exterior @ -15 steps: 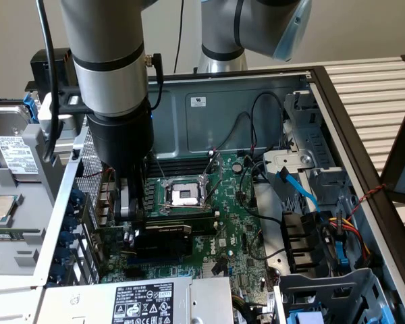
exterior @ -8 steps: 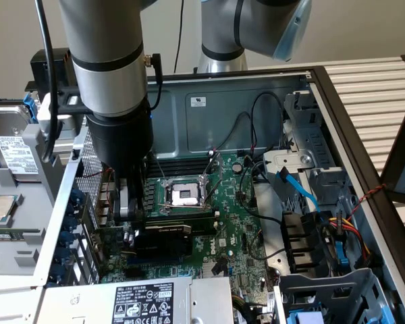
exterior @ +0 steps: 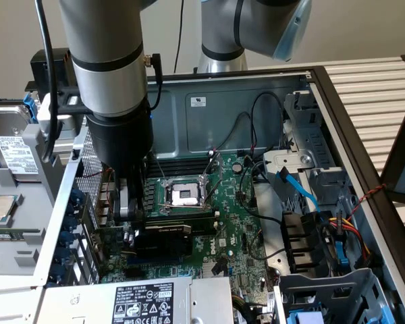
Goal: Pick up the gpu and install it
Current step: 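Press down on the gpu until it lock into place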
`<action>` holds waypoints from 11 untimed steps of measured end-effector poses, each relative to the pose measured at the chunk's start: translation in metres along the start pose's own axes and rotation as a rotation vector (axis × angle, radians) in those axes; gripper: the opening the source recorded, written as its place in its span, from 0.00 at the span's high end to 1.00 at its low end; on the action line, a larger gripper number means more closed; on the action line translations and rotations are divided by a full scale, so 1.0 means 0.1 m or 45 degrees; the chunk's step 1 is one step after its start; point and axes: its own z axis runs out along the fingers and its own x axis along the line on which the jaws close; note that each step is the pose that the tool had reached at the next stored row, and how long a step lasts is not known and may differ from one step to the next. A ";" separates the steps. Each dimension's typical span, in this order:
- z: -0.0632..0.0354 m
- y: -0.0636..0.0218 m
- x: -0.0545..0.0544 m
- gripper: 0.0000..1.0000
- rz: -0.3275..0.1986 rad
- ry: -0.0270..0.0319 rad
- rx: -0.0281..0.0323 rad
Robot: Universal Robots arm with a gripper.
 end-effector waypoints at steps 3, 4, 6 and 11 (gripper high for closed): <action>0.002 0.000 0.00 0.89 0.000 -0.0005 0.0005; 0.002 0.000 0.00 0.89 0.000 -0.0008 0.0007; 0.003 0.000 0.00 0.89 0.000 -0.0013 0.0011; 0.005 0.000 0.00 0.89 0.000 -0.0026 0.0030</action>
